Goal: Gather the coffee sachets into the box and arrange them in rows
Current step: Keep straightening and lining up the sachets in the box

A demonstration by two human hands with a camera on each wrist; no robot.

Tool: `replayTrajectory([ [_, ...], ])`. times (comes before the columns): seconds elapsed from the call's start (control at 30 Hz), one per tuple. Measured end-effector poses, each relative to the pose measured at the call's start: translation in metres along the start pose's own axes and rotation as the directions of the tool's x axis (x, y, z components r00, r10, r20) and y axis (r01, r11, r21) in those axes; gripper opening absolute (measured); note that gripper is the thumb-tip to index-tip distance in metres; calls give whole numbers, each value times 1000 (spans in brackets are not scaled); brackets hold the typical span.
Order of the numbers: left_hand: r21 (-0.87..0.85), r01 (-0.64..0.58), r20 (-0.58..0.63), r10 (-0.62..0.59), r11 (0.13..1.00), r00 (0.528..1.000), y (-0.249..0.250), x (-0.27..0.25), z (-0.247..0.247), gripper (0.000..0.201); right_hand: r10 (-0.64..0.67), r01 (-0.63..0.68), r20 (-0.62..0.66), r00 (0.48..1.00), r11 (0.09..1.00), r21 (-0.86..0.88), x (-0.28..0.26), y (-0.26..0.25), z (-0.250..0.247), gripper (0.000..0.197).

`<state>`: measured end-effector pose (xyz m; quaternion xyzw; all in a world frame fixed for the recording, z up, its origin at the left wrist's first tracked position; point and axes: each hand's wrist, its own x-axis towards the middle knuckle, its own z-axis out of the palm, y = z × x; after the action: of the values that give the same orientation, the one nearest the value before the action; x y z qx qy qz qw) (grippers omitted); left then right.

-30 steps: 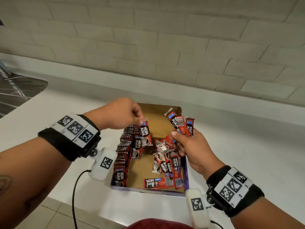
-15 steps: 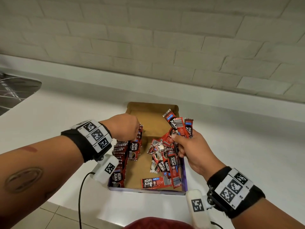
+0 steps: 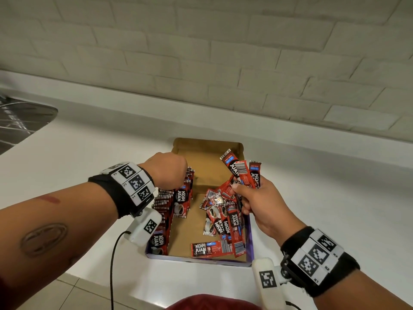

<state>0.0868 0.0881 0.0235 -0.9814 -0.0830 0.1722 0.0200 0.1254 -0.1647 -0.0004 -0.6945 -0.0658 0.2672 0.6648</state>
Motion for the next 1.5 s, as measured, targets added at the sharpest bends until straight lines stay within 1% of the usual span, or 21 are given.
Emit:
replayTrajectory([
  [0.13, 7, 5, 2, -5, 1000, 1000, 1, 1, 2, 15, 1, -1, 9, 1000, 1000, 4, 0, -1, 0, 12],
  [0.27, 27, 8, -5, -8, 1000, 1000, 3, 1, 3, 23, 12, -12, 10, 1000, 1000, 24, 1, -2, -1, 14],
  [0.63, 23, 5, 14, -5, 1000, 1000, 0, -1, 1, 15, 30, -30, 28, 999, 999, 22, 2, -3, -1, 13],
  [0.73, -13, 10, 11, -10, 1000, 1000, 0, -3, 0, 15, 40, -41, 29, 999, 999, 21, 2, -2, -1, 13],
  [0.83, -35, 22, -6, -23, 999, 1000, -2, -7, -4, 14, 50, -51, 29, 998, 998, 26, 0, -3, -1, 13],
  [0.93, -113, 14, -90, -24, 994, 996, -3, -12, -11, 11, 63, -65, 47, 997, 997, 46, 0, -4, 0, 13],
  [1.03, -303, -51, -201, -11, 952, 980, 2, -20, -25, 6, 58, -72, 98, 994, 987, 147, -1, -7, 2, 18],
  [1.1, -451, -111, -252, -7, 886, 968, 11, -27, -36, 7, 51, -81, 138, 989, 971, 224, -2, -10, 5, 21],
  [1.13, -535, -135, -267, -15, 834, 964, 15, -29, -40, 10, 47, -86, 158, 986, 965, 247, -3, -11, 6, 21],
  [1.23, -717, -165, -255, -35, 678, 966, 25, -35, -48, 30, 48, -100, 220, 974, 967, 233, -7, -15, 8, 24],
  [1.27, -750, -162, -232, -27, 641, 972, 28, -35, -50, 35, 52, -107, 245, 968, 971, 214, -8, -16, 9, 24],
  [1.3, -769, -158, -212, -15, 619, 977, 30, -37, -51, 34, 57, -114, 273, 960, 973, 200, -9, -17, 9, 24],
  [1.33, -776, -155, -202, -7, 611, 979, 32, -37, -52, 28, 61, -121, 299, 952, 975, 187, -10, -18, 9, 22],
  [1.4, -766, -161, -213, -9, 623, 977, 34, -40, -52, 14, 63, -123, 332, 941, 979, 163, -12, -20, 9, 21],
  [1.5, -717, -160, -275, -64, 678, 959, 29, -44, -54, 9, 48, -92, 324, 945, 988, 122, -12, -18, 9, 25],
])
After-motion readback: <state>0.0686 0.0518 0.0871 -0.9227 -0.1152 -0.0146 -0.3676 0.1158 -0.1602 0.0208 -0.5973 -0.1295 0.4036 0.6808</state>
